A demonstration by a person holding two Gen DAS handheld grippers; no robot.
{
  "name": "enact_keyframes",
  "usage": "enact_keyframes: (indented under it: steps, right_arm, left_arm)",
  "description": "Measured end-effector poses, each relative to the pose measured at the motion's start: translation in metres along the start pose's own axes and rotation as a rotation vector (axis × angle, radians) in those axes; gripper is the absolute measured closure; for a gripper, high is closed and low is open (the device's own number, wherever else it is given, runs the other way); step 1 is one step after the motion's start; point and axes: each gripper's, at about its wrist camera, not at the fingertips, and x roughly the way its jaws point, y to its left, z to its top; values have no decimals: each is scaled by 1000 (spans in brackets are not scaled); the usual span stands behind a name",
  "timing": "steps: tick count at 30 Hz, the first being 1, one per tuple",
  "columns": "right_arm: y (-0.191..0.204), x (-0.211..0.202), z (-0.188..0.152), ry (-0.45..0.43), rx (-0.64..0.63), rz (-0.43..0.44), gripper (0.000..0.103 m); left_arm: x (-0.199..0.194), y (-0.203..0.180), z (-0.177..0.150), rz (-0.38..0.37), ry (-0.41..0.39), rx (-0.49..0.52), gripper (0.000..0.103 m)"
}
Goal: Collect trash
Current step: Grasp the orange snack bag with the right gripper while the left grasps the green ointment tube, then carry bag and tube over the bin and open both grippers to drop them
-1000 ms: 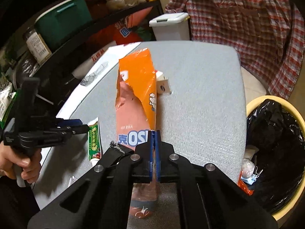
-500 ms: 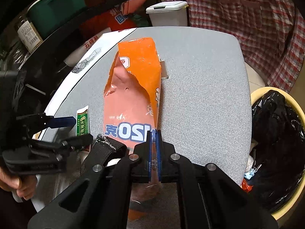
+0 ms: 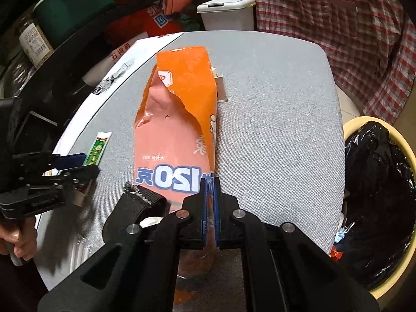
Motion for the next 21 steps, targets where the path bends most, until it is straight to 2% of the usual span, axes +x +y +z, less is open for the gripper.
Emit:
enact_keyframes:
  steps: [4, 7, 10, 15, 21]
  right_arm:
    - [1, 3, 1, 1, -1, -12, 96]
    - [2, 3, 1, 0, -2, -13, 96]
    - [2, 0, 1, -15, -5, -13, 101]
    - [6, -19, 5, -80, -22, -8, 103]
    - [13, -52, 10, -164, -31, -14, 103]
  left_arm:
    - [-3, -1, -7, 13, -14, 33, 66]
    - [-3, -2, -8, 15, -23, 46, 71]
    - [-2, -1, -7, 13, -28, 55, 73]
    - [-4, 2, -6, 23, -31, 53, 75]
    - [-16, 2, -2, 26, -70, 48, 75]
